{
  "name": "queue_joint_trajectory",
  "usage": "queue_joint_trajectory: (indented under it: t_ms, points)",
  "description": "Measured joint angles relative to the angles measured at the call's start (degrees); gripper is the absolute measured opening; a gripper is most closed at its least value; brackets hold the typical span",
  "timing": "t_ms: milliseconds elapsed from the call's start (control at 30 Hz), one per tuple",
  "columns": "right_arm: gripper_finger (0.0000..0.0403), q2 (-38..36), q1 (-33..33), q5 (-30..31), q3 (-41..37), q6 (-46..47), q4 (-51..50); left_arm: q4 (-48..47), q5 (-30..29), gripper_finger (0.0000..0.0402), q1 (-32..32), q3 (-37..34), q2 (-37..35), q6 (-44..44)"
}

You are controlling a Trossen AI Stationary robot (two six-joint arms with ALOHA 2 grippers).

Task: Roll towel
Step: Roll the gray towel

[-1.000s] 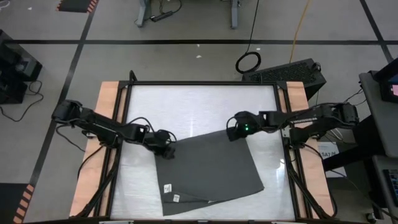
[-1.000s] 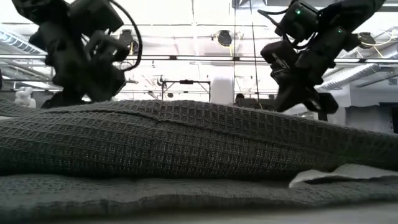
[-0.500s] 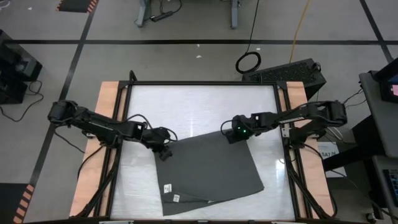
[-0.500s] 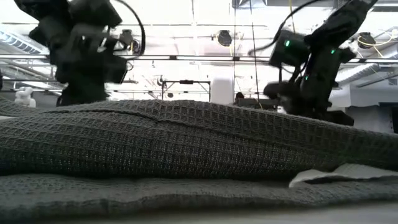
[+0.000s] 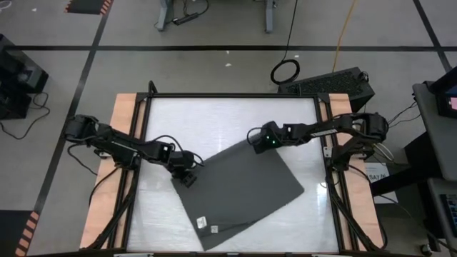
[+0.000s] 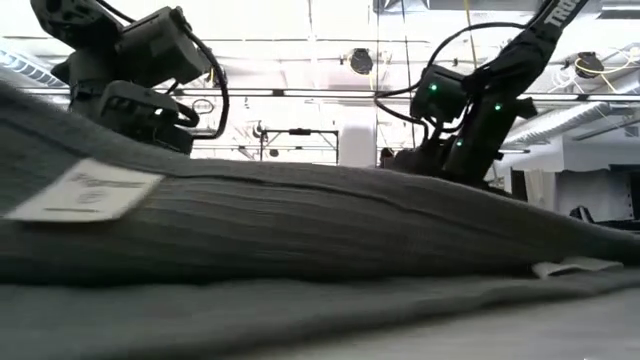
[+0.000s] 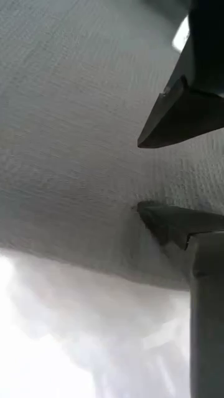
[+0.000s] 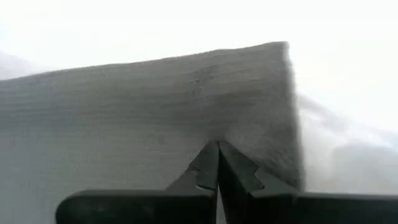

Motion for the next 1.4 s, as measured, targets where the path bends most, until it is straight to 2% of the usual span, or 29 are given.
queue_joint_trajectory:
  t_ms: [67, 267, 400, 567, 667, 833, 967, 1100, 1200, 1400]
  points:
    - [0.0, 0.7, -1.7, 2.2, 0.7, -3.5, 2.0, 0.1, 2.8, 0.0171, -0.3, 0.0, 0.0, -2.4]
    - [0.0, 1.0, -6.7, 0.4, 4.0, -11.2, 3.0, 3.0, 11.0, 0.0171, -0.3, 0.1, -1.4, -11.3]
    - [0.0, -1.7, -8.3, -5.8, 8.5, -15.6, -0.2, 1.3, 13.5, 0.0171, -0.3, 1.2, -3.7, -16.9]
    - [0.0, -5.1, -6.1, -17.0, 13.8, -16.0, -11.7, 0.5, 10.1, 0.0171, 1.7, 3.3, -7.1, -15.8]
    - [0.0, -5.8, -2.6, -19.8, 14.8, -13.9, -17.9, 0.6, 6.8, 0.0171, 3.9, 4.5, -8.8, -11.6]
    - [0.0, -4.9, 2.3, -17.0, 14.8, -9.2, -22.7, 1.4, 4.2, 0.0171, 6.4, 7.3, -9.0, 4.2]
    - [0.0, -1.5, 2.9, -13.3, 14.7, -7.2, -23.2, 3.1, 3.1, 0.0171, 6.9, 7.3, -8.7, 15.8]
    - [0.0, 3.6, 1.1, -13.4, 14.7, -7.7, -19.8, 3.8, 2.6, 0.0171, 6.9, 6.7, -6.6, 26.0]
    - [0.0, 7.6, -0.1, -14.3, 14.7, -8.2, -16.0, 4.4, 2.6, 0.0171, 6.9, 6.1, -4.4, 29.6]
    - [0.0, 13.6, -2.9, -16.9, 15.1, -9.6, -7.3, 2.3, 1.9, 0.0171, 7.0, 5.7, 0.4, 29.1]
